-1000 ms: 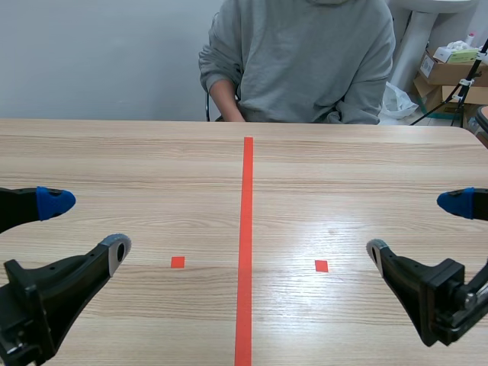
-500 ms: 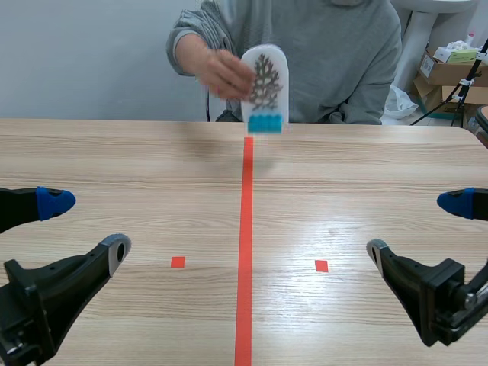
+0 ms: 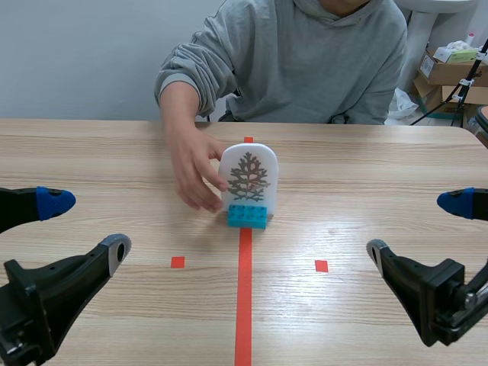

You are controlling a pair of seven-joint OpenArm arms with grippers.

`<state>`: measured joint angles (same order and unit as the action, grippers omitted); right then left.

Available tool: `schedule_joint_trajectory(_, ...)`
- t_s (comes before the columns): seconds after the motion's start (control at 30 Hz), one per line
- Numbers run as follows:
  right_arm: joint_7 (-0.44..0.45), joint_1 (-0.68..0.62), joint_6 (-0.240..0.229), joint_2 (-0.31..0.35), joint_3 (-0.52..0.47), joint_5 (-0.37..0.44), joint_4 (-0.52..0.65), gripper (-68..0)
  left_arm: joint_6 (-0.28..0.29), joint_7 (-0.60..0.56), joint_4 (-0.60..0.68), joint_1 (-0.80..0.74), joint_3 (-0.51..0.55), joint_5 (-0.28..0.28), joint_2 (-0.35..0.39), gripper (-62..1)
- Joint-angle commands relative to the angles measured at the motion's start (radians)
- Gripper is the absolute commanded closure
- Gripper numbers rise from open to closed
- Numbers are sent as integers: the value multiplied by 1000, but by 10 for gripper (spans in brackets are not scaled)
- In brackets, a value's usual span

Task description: Do the leaf sorting experiment

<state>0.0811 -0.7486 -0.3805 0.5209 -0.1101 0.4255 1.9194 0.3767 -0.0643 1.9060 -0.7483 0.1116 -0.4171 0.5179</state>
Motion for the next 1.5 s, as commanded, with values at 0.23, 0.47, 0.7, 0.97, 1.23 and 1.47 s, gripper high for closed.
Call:
schedule_joint_trajectory(0.23,11,1,3,0,-8,4,12,-638,3,-13,8,-2,6,-9,-5,-538)
schedule_joint_trajectory(0.47,11,1,3,0,-8,4,12,-638,3,-13,8,-2,6,-9,-5,-538)
schedule_joint_trajectory(0.7,11,1,3,0,-8,4,12,-638,3,-13,8,-2,6,-9,-5,-538)
schedule_joint_trajectory(0.97,11,1,2,0,-8,4,12,-638,8,-7,6,7,4,-9,-5,-538)
schedule_joint_trajectory(1.23,11,1,-1,0,-8,4,12,-638,19,69,-75,132,-27,-6,-5,-538)
schedule_joint_trajectory(1.47,11,1,-1,0,-8,4,12,-638,18,64,-77,134,-27,-6,-5,-538)
